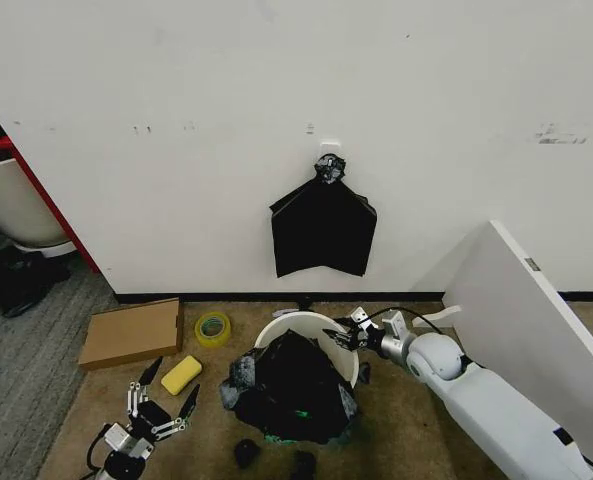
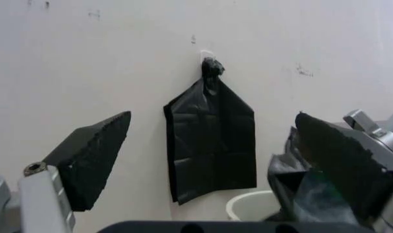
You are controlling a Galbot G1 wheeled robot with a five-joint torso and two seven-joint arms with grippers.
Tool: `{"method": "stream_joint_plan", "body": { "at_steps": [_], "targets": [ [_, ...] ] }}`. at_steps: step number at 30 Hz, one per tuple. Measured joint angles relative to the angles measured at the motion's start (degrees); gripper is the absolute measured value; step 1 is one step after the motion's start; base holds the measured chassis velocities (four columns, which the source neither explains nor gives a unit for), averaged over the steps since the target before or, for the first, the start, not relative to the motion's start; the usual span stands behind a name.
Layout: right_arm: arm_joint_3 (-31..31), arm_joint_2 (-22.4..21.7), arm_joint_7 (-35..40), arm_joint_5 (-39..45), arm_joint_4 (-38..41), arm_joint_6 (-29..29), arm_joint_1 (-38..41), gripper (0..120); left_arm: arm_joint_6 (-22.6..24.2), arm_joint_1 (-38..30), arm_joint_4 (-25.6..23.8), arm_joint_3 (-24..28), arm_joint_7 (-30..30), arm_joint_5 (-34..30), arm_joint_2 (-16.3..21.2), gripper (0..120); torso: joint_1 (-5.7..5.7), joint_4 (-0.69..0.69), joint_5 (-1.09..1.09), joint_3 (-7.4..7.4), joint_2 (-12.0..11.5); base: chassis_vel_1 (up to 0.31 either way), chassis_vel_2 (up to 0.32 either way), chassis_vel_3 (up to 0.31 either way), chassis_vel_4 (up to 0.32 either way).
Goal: Place the garbage bag over the trash bin.
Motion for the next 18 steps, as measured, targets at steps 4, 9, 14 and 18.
{"method": "stream_joint_plan", "body": {
  "at_steps": [4,9,14,18],
  "targets": [
    [-1.4,-1.8,10.4,5.2,4.5,-1.1,-2.5,7,0.0,0.4,-0.5,-0.4,-0.3,-0.2,0.3,100,0.00,0.01,0.03,0.00,0.0,0.000,0.000,0.000,0.000],
    [-4.0,-4.7,28.7,15.4,11.9,-1.9,-5.2,4,0.0,0.9,-0.8,-0.6,-0.3,-0.4,0.4,100,0.00,0.01,0.03,0.01,0.0,0.000,0.000,0.000,0.000],
    [-5.4,-6.1,47.4,26.5,20.2,1.3,-7.9,3,0.0,1.2,-1.1,-0.5,-0.4,-0.5,0.6,100,0.00,0.00,-0.01,0.01,0.0,0.000,0.000,0.000,0.000],
    [-4.9,-4.6,61.1,30.9,26.8,7.2,-12.5,2,0.0,1.0,-1.6,0.2,-1.3,-0.4,0.6,100,0.00,0.01,-0.01,0.01,0.0,0.000,0.000,0.000,0.000]
  ]
}}
